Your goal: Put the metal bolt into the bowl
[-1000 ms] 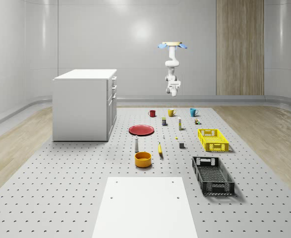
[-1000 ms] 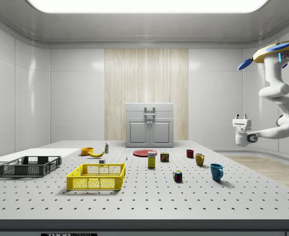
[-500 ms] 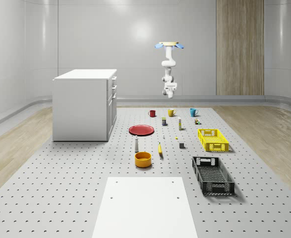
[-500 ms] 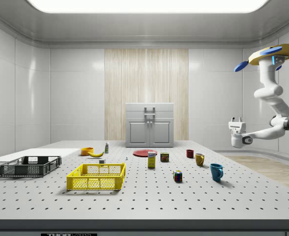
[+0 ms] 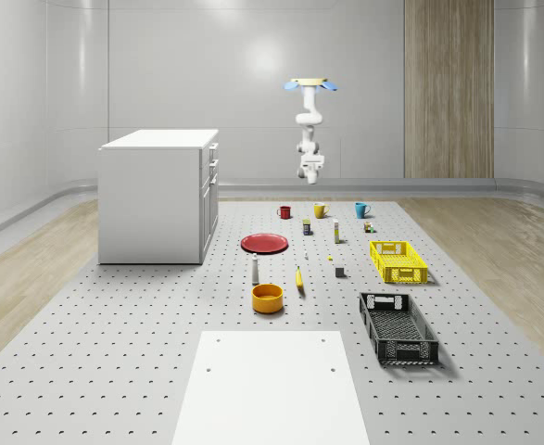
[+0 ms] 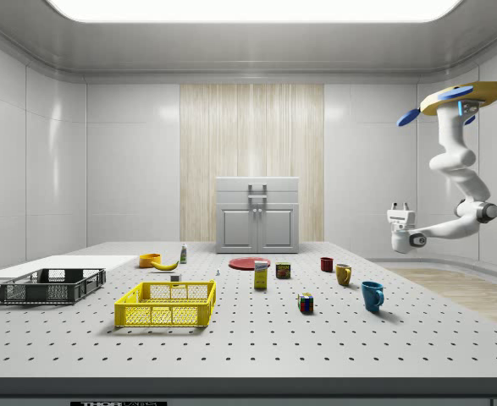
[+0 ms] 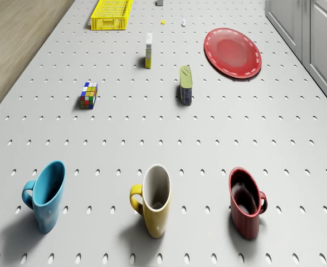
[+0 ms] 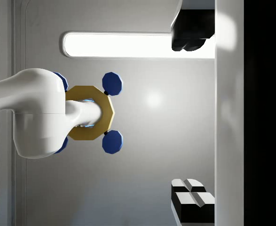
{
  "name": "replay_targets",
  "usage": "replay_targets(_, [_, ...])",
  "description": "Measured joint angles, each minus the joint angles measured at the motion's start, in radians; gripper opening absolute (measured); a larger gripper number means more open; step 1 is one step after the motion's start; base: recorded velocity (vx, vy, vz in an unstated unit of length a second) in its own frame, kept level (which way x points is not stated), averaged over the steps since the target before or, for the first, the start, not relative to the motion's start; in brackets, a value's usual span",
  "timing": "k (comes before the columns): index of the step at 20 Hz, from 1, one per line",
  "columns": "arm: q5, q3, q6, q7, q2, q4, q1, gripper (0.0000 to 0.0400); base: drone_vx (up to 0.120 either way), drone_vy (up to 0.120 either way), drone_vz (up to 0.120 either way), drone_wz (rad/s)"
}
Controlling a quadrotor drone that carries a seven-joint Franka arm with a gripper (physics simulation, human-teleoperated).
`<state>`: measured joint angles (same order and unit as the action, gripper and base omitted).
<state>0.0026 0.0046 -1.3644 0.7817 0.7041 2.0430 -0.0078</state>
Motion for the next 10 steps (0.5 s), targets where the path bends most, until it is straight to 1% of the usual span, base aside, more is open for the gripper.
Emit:
replay_targets(3, [0.000,0.000,-0.002,0.000,0.001,0.001,0.000,0.0400,0.000,-0.120,0.000,0.000])
replay_targets(4, [0.000,0.000,-0.003,0.000,0.002,0.001,0.000,0.0400,0.080,-0.120,0.000,0.000])
replay_targets(10, [-0.001,0.002,-0.007,0.000,0.005,0.004,-0.001,0.0400,0.120,-0.120,0.000,0.000])
